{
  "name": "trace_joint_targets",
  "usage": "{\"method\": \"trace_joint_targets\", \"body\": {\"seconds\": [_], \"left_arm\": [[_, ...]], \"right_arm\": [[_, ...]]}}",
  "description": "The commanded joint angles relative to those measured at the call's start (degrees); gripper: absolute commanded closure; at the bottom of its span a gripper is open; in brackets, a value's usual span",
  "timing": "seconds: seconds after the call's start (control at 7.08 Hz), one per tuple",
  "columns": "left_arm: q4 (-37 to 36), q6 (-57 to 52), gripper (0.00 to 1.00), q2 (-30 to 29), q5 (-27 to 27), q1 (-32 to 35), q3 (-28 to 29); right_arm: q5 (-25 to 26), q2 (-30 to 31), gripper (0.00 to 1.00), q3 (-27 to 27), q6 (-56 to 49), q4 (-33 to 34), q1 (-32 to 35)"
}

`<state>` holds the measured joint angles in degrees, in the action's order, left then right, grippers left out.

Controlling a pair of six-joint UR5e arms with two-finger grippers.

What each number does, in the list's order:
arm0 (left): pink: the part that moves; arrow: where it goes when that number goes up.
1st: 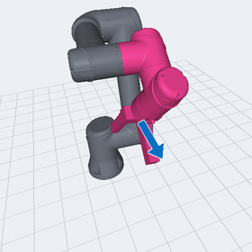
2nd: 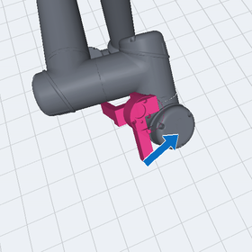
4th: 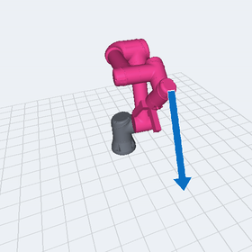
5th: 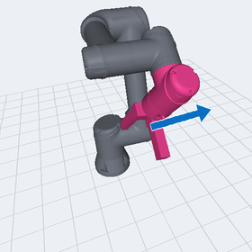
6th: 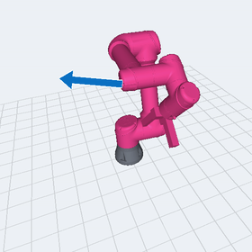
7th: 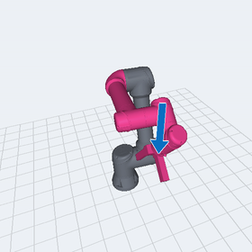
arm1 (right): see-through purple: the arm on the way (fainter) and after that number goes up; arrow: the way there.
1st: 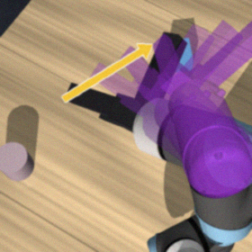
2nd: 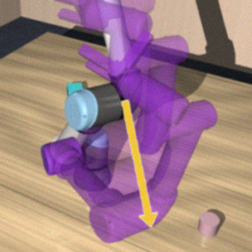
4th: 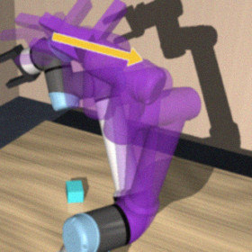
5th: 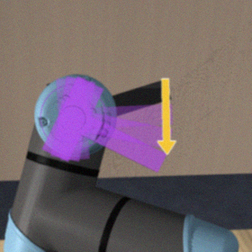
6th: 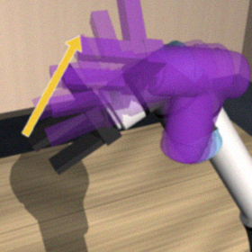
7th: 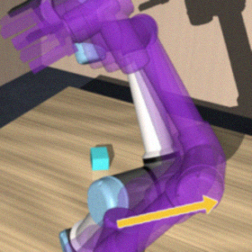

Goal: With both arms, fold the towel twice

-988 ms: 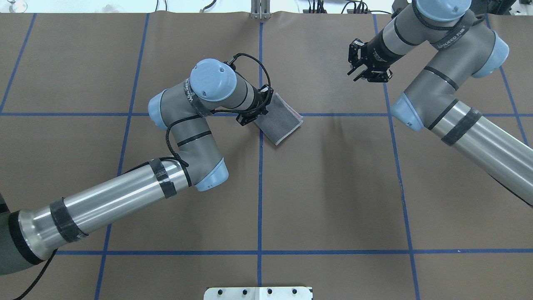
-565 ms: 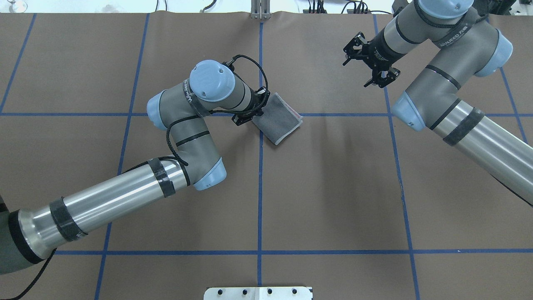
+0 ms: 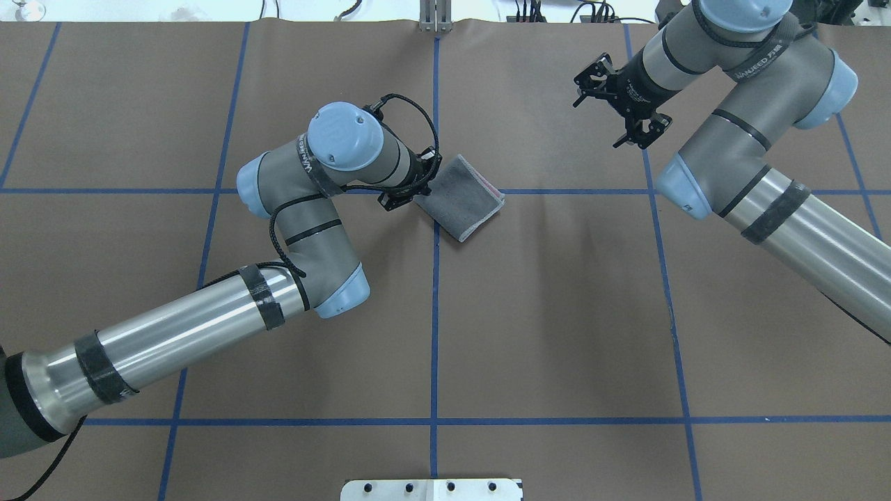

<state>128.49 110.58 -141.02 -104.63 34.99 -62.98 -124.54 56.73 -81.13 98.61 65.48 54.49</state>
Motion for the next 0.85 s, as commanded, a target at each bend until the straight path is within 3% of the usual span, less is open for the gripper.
{"method": "trace_joint_targets", "body": {"seconds": [0.0, 0.28, 0.42, 0.71], "left_arm": [[-0.26, -0.01, 1.0, 0.83, -1.61, 0.16, -0.91], [-0.35, -0.01, 1.0, 1.09, -4.07, 2.17, -2.66], [-0.35, -0.01, 1.0, 1.09, -9.66, 5.84, -4.85], [0.0, -0.01, 1.0, 8.08, -17.86, 13.05, -13.43]], "right_arm": [[0.0, -0.04, 0.0, 0.1, -0.09, 0.0, 0.0], [-0.08, 0.05, 0.0, -0.17, -0.09, 0.09, 0.17], [-0.08, 0.05, 0.0, -0.26, -0.09, 0.35, 0.52], [-2.27, 2.23, 0.0, -1.91, -1.39, 0.35, 3.76]]}}
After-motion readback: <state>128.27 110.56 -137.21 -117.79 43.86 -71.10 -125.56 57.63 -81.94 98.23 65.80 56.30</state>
